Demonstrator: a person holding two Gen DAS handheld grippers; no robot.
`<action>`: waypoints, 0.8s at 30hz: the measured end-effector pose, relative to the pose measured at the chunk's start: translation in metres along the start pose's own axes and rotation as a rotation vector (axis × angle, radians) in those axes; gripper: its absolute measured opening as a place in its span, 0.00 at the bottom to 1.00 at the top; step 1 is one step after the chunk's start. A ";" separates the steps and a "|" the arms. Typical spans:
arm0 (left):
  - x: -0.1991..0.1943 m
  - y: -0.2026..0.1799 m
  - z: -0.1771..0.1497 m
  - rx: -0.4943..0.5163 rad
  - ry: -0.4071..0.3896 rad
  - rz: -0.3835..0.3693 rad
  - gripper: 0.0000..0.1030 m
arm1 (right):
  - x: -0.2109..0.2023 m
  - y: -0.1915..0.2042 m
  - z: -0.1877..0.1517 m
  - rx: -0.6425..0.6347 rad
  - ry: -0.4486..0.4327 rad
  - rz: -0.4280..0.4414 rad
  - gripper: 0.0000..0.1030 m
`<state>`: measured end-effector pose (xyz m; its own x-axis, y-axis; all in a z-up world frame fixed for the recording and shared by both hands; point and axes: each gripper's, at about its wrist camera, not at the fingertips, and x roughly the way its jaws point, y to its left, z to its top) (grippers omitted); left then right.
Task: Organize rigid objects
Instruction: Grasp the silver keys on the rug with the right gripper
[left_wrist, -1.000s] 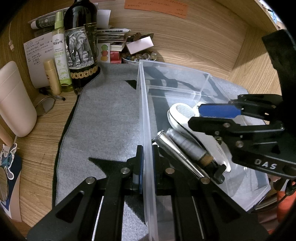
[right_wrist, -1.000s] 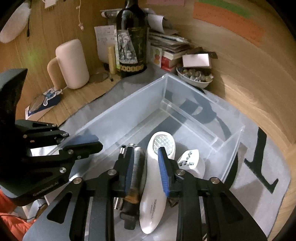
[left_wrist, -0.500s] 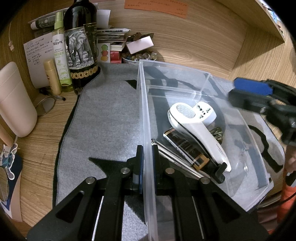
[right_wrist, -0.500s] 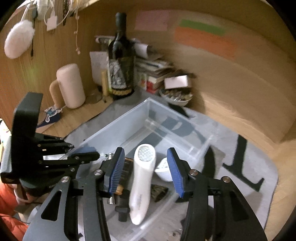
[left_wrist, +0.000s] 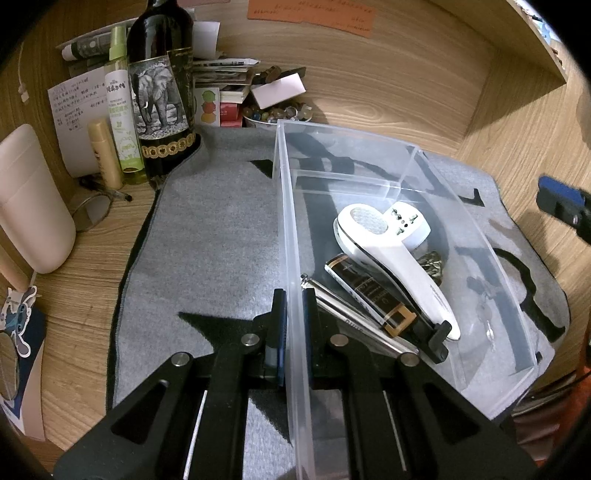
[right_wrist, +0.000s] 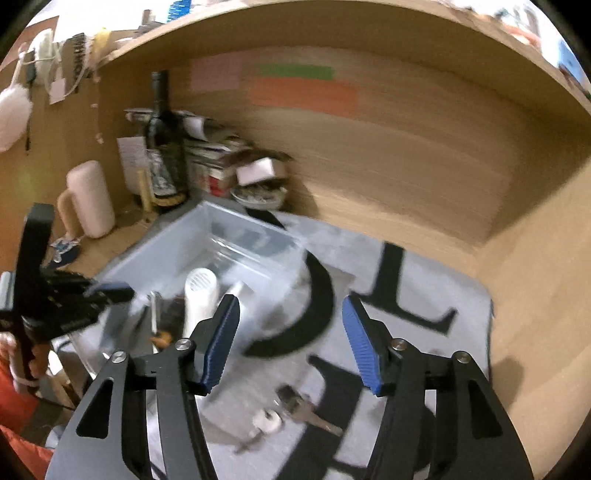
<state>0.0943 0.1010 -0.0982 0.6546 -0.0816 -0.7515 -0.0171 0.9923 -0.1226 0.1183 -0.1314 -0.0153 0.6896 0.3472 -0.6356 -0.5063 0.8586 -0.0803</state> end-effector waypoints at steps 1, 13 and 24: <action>0.000 0.001 0.000 0.000 0.000 -0.001 0.07 | 0.000 -0.004 -0.005 0.010 0.011 -0.007 0.53; 0.000 0.001 0.000 0.001 0.000 0.000 0.07 | 0.037 -0.020 -0.067 0.059 0.209 -0.042 0.53; -0.001 0.002 0.000 -0.001 0.001 0.001 0.07 | 0.066 -0.030 -0.084 0.098 0.284 0.034 0.56</action>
<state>0.0935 0.1032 -0.0980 0.6540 -0.0811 -0.7521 -0.0185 0.9922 -0.1230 0.1353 -0.1659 -0.1190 0.4932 0.2691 -0.8272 -0.4650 0.8852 0.0107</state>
